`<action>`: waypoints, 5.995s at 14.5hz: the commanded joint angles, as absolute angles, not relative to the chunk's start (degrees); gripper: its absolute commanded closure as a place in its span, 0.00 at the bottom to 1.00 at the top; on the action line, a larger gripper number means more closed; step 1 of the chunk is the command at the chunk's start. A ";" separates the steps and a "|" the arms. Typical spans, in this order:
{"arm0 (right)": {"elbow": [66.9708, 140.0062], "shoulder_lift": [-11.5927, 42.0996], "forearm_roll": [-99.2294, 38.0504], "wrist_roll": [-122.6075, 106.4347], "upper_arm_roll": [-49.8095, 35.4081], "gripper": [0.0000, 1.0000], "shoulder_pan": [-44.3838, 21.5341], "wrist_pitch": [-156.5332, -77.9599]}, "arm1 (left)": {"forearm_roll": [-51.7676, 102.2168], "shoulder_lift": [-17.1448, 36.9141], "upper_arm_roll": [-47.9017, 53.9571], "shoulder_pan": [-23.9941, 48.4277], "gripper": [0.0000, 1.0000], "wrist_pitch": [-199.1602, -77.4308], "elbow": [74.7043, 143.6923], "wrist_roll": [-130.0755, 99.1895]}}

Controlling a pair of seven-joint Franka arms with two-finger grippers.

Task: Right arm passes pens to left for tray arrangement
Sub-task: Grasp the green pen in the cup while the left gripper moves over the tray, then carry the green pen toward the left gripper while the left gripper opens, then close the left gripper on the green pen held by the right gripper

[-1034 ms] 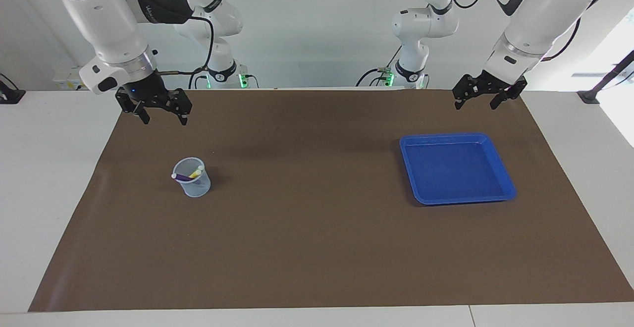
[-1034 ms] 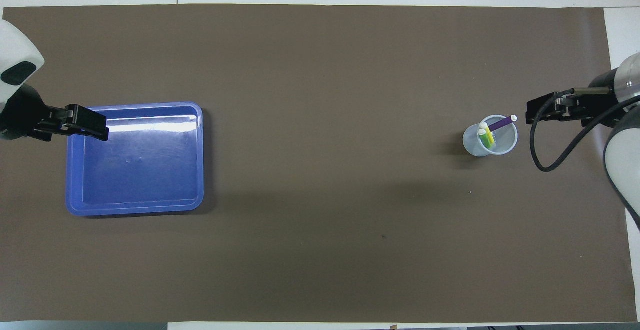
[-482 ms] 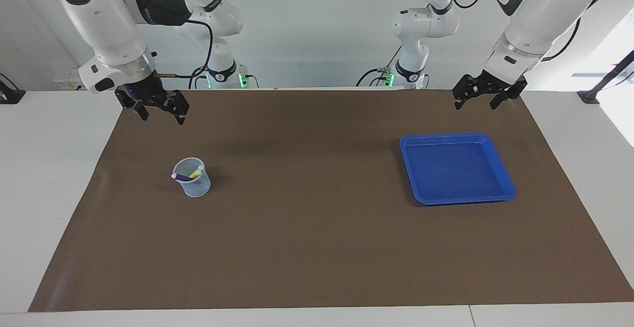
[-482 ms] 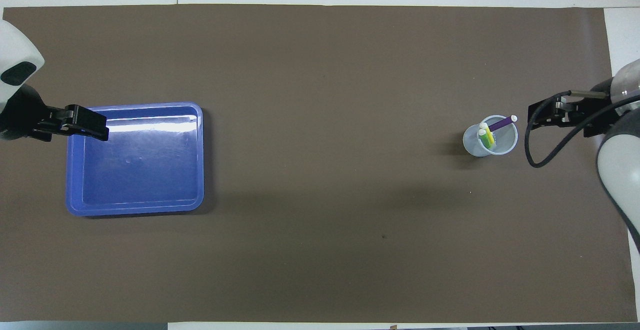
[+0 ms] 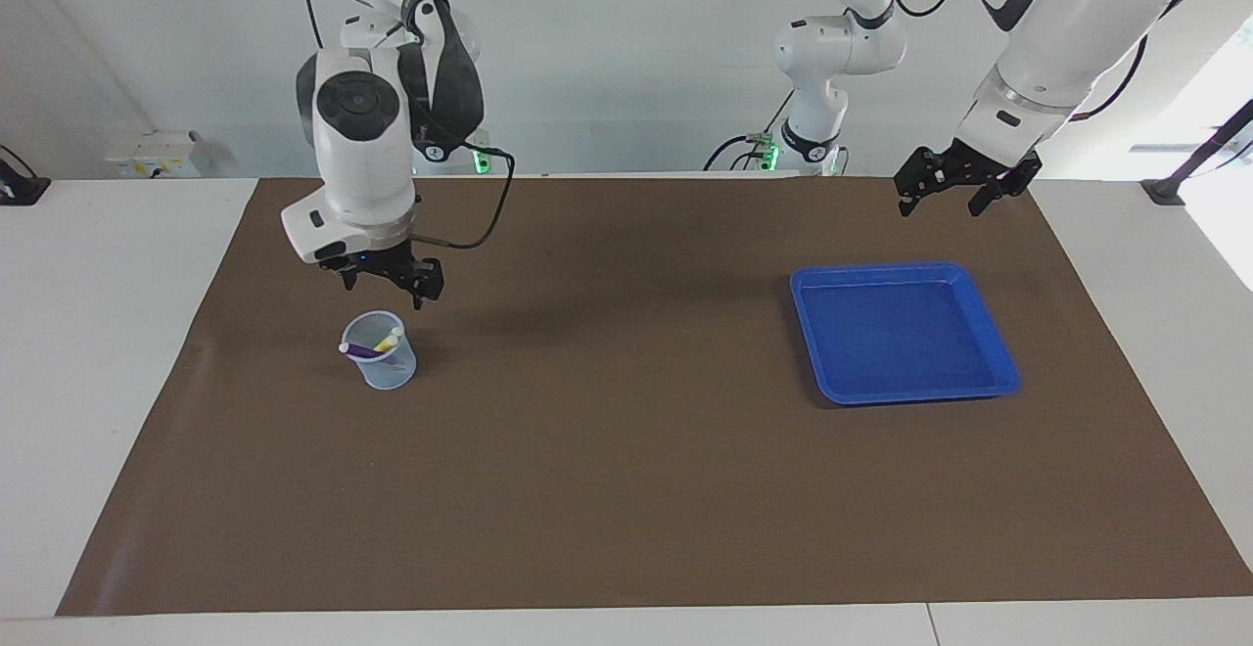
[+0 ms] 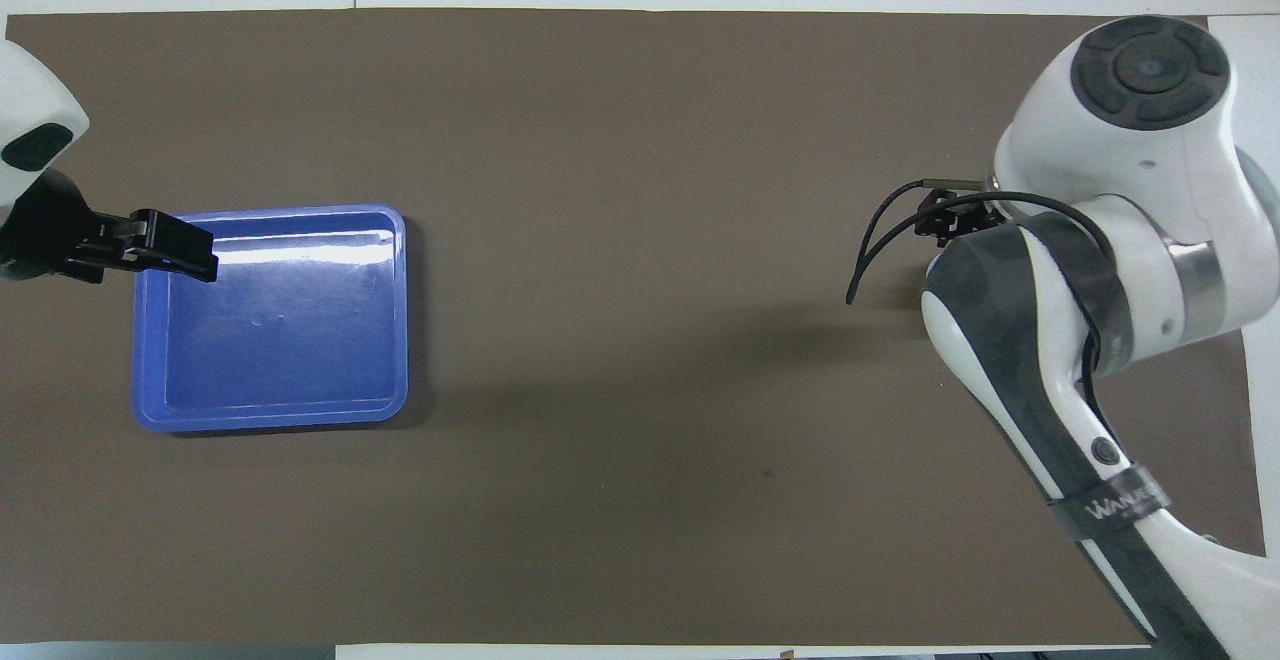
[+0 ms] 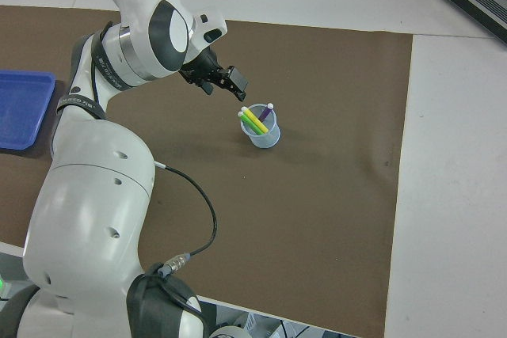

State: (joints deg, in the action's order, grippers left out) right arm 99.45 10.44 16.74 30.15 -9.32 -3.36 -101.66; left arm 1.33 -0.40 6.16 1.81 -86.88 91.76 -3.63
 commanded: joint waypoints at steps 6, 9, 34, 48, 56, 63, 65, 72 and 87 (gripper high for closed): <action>99.93 18.19 28.21 41.38 -11.95 0.24 -4.04 -101.69 | 1.05 -2.62 5.89 0.44 0.00 -86.57 94.73 -4.48; 100.11 18.19 29.00 42.45 -12.13 0.55 -4.48 -100.11 | 5.17 -5.26 5.80 0.44 0.00 -90.94 100.79 -8.34; 104.15 16.35 32.08 42.80 -12.22 0.80 -4.66 -100.98 | 17.58 -10.55 5.98 3.43 0.61 -109.95 117.77 -28.04; 103.19 6.60 24.28 37.53 -11.51 1.00 -3.96 -100.46 | 17.67 -10.28 5.98 3.60 0.00 -110.92 117.77 -27.60; 94.66 2.73 3.20 37.88 -11.78 1.00 -4.04 -100.81 | 28.98 -9.76 6.15 4.13 0.00 -112.23 115.24 -41.90; 90.70 4.04 -24.21 43.14 -14.31 1.00 -4.22 -108.51 | 44.09 -6.16 6.50 3.43 0.00 -107.42 107.59 -61.84; 90.70 4.57 -28.72 47.00 -16.51 1.00 -4.22 -113.62 | 47.10 -6.06 6.50 3.43 0.00 -106.96 107.40 -70.01; 90.88 5.54 -34.01 54.75 -25.39 1.00 -4.48 -125.76 | 51.07 -3.43 8.70 4.04 0.00 -106.70 101.78 -88.49; 91.05 6.24 -33.05 59.24 -31.03 1.00 -4.83 -130.25 | 34.98 -2.28 10.37 10.72 0.11 -108.99 97.82 -100.90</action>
